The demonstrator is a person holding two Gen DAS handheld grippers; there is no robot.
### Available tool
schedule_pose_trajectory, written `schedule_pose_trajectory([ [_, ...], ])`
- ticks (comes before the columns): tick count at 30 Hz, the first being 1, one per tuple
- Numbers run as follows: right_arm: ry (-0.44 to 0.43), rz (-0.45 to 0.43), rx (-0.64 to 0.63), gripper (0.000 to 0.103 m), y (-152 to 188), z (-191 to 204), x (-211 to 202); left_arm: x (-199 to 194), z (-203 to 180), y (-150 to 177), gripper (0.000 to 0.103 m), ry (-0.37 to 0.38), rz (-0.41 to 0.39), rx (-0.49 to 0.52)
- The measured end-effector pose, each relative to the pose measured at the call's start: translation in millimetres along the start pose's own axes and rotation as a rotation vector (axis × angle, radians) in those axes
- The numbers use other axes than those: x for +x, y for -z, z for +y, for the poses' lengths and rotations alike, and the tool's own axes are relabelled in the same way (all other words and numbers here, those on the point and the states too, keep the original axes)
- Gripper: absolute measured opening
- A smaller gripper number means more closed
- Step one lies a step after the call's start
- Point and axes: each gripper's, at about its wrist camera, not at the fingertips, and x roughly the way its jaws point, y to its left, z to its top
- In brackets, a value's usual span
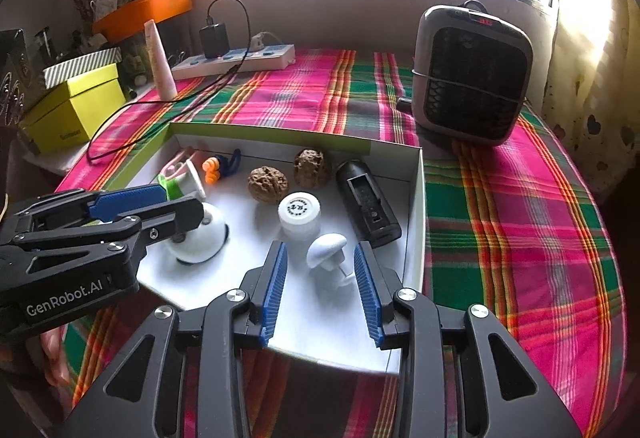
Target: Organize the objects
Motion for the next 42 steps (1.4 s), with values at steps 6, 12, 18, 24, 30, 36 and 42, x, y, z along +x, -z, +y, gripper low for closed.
schedule_pose_trajectory([
  [6, 0.004, -0.023, 0.009, 0.036, 5.3, 3.1, -14.6, -17.9, 0.2, 9.5, 0.041, -0.016, -0.026, -0.010],
  [12, 0.000, -0.036, 0.018, 0.036, 16.0, 8.4, -29.2, -34.4, -2.5, 23.4, 0.041, -0.031, -0.049, -0.011],
  [18, -0.002, -0.052, 0.029, 0.036, 28.6, 10.9, -43.5, -48.0, -8.6, 42.0, 0.041, -0.046, -0.061, 0.003],
  [24, 0.000, -0.044, 0.044, 0.036, 43.5, 12.0, -49.4, -54.4, -13.8, 58.8, 0.041, -0.047, -0.051, 0.011],
  [30, -0.002, -0.019, 0.048, 0.036, 59.6, 16.3, -51.1, -54.2, -13.6, 77.5, 0.041, -0.070, -0.021, 0.003],
  [36, 0.003, 0.008, 0.062, 0.036, 73.1, 16.3, -50.8, -53.9, -13.7, 94.5, 0.041, -0.079, -0.001, -0.004],
  [42, 0.032, 0.027, 0.065, 0.037, 83.7, 14.9, -52.4, -55.1, -14.6, 105.8, 0.041, -0.091, 0.010, -0.006],
])
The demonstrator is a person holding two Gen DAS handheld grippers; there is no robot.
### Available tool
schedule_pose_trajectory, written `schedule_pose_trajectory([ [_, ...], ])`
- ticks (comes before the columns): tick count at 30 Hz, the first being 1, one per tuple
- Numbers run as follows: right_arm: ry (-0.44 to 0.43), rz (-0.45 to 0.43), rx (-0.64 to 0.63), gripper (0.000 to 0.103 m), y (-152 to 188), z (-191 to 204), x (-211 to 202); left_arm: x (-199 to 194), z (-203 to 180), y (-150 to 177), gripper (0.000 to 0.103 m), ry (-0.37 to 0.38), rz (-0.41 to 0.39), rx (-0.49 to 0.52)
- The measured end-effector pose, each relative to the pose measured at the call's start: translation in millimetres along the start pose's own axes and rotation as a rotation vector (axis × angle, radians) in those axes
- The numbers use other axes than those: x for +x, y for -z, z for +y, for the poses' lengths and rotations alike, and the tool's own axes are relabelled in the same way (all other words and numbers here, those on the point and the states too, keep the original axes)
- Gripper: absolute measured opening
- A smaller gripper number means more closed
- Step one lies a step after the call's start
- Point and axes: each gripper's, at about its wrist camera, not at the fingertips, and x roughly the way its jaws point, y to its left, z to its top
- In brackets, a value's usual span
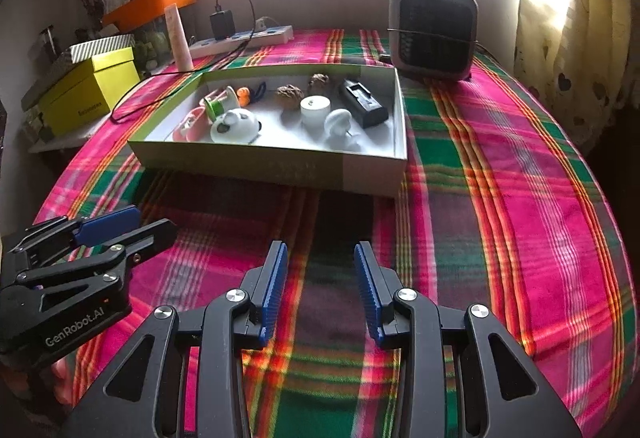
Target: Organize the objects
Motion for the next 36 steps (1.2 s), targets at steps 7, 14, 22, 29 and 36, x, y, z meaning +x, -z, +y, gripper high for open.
schedule_pose_trajectory([
  [7, 0.007, 0.014, 0.013, 0.038, 11.3, -2.5, -2.5, -1.3, -3.6, 11.7, 0.042, -0.019, 0.005, 0.012],
  [14, 0.036, 0.007, -0.008, 0.038, 17.4, 2.2, -6.0, -4.3, -5.8, 16.6, 0.045, -0.023, 0.000, 0.014],
  [22, 0.052, -0.007, -0.013, 0.038, 20.2, 2.8, -6.5, -4.8, -14.6, 24.2, 0.047, -0.076, -0.025, 0.046],
  [29, 0.054, -0.008, -0.003, 0.038, 20.5, 1.8, -7.4, -5.8, -15.5, 25.9, 0.048, -0.082, -0.031, 0.044],
  [36, 0.056, -0.008, -0.005, 0.039, 20.7, 1.8, -7.4, -5.7, -14.9, 26.0, 0.049, -0.084, -0.031, 0.045],
])
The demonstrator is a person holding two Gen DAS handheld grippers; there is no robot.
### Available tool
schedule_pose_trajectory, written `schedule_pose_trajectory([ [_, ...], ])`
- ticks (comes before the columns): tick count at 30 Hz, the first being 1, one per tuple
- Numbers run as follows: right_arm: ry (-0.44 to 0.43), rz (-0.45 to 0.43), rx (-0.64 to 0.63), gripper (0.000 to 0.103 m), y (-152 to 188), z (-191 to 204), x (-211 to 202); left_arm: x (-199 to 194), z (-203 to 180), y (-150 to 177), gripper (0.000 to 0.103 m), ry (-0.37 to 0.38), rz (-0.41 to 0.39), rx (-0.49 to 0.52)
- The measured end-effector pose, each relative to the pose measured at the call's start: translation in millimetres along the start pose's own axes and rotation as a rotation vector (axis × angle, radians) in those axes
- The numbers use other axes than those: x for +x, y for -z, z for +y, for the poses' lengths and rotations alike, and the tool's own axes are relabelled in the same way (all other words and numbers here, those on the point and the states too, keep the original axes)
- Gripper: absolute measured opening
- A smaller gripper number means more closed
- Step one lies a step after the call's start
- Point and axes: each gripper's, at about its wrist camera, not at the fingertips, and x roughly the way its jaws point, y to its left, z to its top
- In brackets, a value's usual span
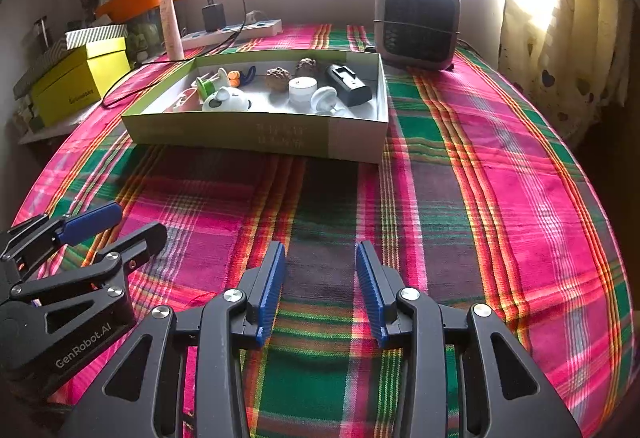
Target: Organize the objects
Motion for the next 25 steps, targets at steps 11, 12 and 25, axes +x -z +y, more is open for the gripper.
schedule_pose_trajectory([
  [11, -0.009, 0.005, -0.019, 0.048, -0.1, 6.2, 1.1, -0.1, -0.3, 0.1, 0.049, 0.000, -0.001, -0.001],
  [12, -0.008, 0.005, -0.020, 0.048, -0.1, 5.7, 1.2, -0.2, -0.6, 0.2, 0.049, -0.001, 0.000, 0.000],
  [25, -0.008, 0.005, -0.020, 0.049, -0.3, 5.0, 1.3, -0.1, -0.5, 0.4, 0.049, 0.000, -0.001, -0.001],
])
